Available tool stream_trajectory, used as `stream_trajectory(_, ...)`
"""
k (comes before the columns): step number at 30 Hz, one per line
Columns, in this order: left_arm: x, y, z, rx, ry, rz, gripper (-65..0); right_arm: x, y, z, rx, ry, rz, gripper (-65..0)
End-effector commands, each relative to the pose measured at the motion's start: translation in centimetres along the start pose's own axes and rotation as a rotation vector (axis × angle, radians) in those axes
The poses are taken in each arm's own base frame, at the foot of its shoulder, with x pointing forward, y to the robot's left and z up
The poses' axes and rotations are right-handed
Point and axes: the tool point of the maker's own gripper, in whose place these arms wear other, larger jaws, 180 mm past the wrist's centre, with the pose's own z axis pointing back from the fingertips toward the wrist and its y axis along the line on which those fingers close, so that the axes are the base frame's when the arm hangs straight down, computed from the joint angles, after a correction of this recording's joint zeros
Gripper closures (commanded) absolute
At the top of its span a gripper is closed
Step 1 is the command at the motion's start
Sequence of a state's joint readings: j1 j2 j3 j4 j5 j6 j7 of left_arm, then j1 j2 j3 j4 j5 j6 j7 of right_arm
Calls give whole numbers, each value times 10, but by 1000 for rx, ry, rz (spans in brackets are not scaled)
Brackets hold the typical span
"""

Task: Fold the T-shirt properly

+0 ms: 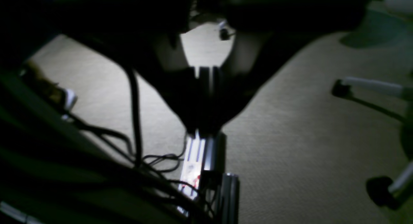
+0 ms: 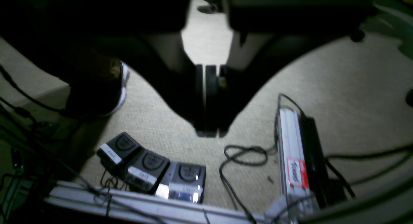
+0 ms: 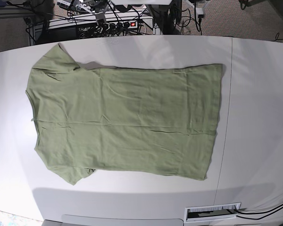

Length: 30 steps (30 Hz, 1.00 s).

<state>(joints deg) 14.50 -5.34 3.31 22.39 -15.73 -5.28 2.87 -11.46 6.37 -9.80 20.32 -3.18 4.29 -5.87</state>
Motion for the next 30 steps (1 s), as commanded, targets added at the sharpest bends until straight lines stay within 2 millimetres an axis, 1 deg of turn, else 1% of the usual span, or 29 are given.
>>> stream_trajectory(1,-9,7,3,-6,13,-5,0,-3,-3,1,-4,3,7,0)
stream_trajectory(5,-27,22,13,-37,26,-22,0,-19,-17,3,-25,27,14,0)
stream_trajectory(8,-42,45,25,-11,28,-36,0,-35,-36,7,-52,54,25,0)
stream_trajectory(10,-52,57,36,-24,22,-30,0,-47,-51,11,-74,71,35,0)
stream_trajectory(13,-67,65,56,-84,15,-33,0,-63,-74,20,-107,87,61,0)
stream_trajectory(16,-77,70,75,-116,6,-63,0,-71,-97,31,-138,83,97,0)
stream_trajectory(20,-86,77,99,-123,-6,-121,0,-83,-118,50,-157,78,160,0)
stream_trajectory(24,-94,80,125,-138,-10,-183,0,-92,-131,74,-164,49,241,0)
stream_trajectory(27,-98,81,144,-153,-10,-230,0,-94,-136,95,-160,19,313,0)
stream_trajectory(30,-103,78,161,-171,-5,-314,0,-89,-135,116,-145,-23,389,0)
